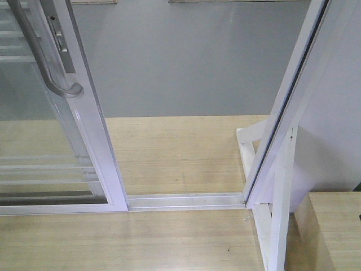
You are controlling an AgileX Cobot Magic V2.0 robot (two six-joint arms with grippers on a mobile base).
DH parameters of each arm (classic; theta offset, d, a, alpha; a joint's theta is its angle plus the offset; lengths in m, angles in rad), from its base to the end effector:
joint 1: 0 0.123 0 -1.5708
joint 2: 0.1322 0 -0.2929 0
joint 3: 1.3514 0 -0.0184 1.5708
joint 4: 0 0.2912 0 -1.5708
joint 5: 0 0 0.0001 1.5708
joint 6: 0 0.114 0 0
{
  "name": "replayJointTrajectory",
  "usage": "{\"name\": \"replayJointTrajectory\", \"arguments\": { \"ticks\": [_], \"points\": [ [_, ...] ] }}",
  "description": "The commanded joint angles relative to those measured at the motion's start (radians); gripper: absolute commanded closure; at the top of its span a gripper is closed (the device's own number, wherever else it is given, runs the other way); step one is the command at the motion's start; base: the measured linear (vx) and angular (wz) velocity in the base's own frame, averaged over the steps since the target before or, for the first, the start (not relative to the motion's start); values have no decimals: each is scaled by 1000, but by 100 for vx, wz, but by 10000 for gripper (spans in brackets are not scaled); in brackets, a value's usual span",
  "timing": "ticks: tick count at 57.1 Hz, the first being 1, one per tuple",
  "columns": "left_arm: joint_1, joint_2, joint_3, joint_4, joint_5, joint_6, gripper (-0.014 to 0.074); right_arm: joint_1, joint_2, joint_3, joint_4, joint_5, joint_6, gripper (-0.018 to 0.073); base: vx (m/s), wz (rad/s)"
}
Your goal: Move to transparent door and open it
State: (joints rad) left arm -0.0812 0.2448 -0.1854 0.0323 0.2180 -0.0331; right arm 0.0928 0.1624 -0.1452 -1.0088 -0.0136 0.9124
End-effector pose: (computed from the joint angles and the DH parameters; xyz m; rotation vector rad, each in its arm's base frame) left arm 0.1298 -0.0098 0.2357 0.0650 1.7600 -0.0540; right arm 0.1219 0.0126 0.2555 -0.1503 1.4860 0.0057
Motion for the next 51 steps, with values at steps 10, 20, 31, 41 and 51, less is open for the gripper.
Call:
{"name": "replayJointTrajectory", "arguments": {
  "ticks": [10, 20, 31, 41, 51],
  "points": [
    [0, 9, 7, -66, -103, 41, 596, -2, 11, -29, -6, -36, -7, 564, 0, 0],
    [0, 0, 7, -64, -99, 48, 596, -2, 11, -29, -6, -35, -8, 564, 0, 0],
    [-1, -152, 98, -55, -120, 54, 596, -2, 10, -29, -6, -35, -8, 564, 0, 0],
    [1, -278, 236, -64, -119, 43, 596, -2, 11, -29, -6, -35, -8, 564, 0, 0],
    [1, -271, 227, -64, -79, 46, 596, -2, 11, -29, -6, -35, -8, 564, 0, 0]
  ]
}}
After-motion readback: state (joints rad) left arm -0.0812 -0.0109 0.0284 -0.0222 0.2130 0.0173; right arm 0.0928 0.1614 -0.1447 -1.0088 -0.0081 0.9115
